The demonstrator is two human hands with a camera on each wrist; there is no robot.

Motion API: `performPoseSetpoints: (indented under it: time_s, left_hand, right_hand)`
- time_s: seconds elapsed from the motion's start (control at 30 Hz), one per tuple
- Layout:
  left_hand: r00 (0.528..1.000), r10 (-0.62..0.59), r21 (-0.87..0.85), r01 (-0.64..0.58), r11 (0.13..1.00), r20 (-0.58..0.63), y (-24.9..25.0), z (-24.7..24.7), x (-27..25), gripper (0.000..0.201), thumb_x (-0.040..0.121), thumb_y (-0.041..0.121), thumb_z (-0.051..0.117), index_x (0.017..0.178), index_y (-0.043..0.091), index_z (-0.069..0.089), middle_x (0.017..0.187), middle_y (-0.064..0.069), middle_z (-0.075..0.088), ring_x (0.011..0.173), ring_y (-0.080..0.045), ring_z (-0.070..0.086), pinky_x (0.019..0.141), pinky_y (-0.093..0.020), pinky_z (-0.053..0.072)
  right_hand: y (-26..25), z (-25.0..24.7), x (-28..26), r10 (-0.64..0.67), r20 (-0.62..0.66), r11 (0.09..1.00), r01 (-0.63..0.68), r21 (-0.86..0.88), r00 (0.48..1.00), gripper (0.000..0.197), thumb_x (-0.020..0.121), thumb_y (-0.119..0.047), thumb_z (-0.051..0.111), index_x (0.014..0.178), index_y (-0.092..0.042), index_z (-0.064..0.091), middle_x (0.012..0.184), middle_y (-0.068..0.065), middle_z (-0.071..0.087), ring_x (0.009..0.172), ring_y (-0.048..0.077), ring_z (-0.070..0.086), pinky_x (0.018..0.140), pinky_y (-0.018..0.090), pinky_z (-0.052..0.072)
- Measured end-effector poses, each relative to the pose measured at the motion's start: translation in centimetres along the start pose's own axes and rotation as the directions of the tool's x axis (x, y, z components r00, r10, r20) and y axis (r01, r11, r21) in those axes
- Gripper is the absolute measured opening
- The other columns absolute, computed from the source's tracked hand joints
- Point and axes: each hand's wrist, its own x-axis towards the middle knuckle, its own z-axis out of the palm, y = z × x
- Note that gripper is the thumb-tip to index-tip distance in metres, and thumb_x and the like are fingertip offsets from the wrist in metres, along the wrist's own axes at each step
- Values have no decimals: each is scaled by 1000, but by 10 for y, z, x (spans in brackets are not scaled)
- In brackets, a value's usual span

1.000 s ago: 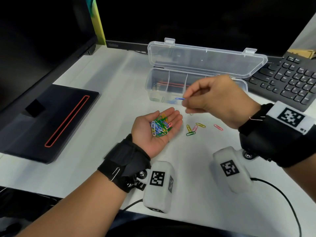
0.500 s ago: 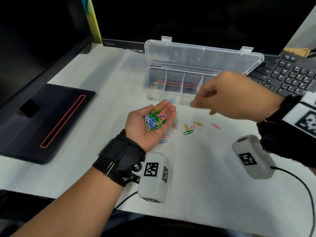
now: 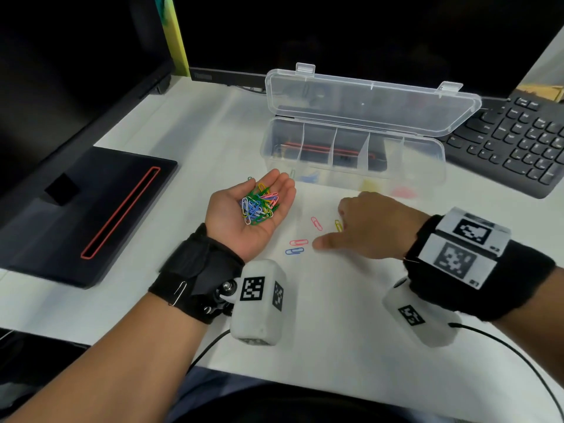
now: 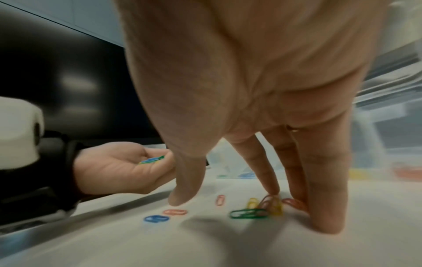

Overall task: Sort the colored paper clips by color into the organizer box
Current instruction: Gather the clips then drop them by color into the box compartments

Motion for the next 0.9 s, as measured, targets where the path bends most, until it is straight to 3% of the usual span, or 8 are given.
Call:
performPoseSetpoints:
  time_s: [0.2, 0.33, 0.43, 0.6, 0.77, 0.9]
  left_hand:
    - [1000, 9, -7, -9, 1000, -9, 6, -5, -5, 37, 97, 12, 39, 93, -10, 68, 94, -22, 71, 79, -34, 71, 75, -48, 58]
    - [1000, 10, -10, -10, 1000, -11, 7, -7, -5, 36, 98, 13, 39, 95, -9, 68, 95, -21, 71, 80, -33, 71, 75, -47, 58]
    - [1000, 19, -19, -20, 1000, -15, 9, -10, -5, 36, 98, 13, 39, 95, -9, 67, 94, -21, 70, 79, -34, 72, 74, -47, 58]
    - [999, 41, -32, -41, 999, -15, 17, -14, -9, 36, 98, 12, 40, 95, -9, 68, 95, -21, 70, 80, -34, 71, 75, -47, 58]
    - [998, 35, -13, -36, 999, -48, 16, -17, -16, 34, 98, 13, 40, 99, -8, 66, 97, -21, 70, 88, -34, 68, 73, -47, 58]
    - [998, 22, 6, -21, 1000, -66, 11, -17, -19, 34, 98, 13, 39, 100, -9, 65, 96, -22, 70, 93, -34, 65, 77, -46, 58]
  right_hand:
    - [-34, 13, 5, -162, 1, 977, 161, -139, 987, 48, 81, -57, 64, 93, -15, 45, 95, 6, 41, 85, 27, 48, 72, 32, 36]
    - [-37, 15, 12, -249, -78, 968, 248, -23, 965, 38, 80, -35, 74, 110, -13, 65, 107, 9, 63, 101, 27, 58, 79, 30, 44]
    - [-37, 13, 13, -300, -96, 953, 303, 19, 949, 22, 80, -21, 73, 101, -14, 74, 93, 8, 71, 89, 27, 61, 77, 30, 48]
    - [-35, 11, 8, -337, -78, 941, 338, -9, 938, 17, 84, -16, 65, 97, -14, 75, 93, 6, 72, 90, 25, 60, 78, 34, 50]
    - [-33, 12, 11, -279, -116, 960, 275, -52, 953, 7, 77, -16, 65, 76, -18, 58, 87, 4, 64, 85, 27, 60, 66, 28, 45]
    - [-16, -5, 16, -135, -192, 950, 183, 255, 972, 6, 74, -10, 69, 74, -13, 74, 68, -1, 72, 65, 11, 67, 68, 24, 56]
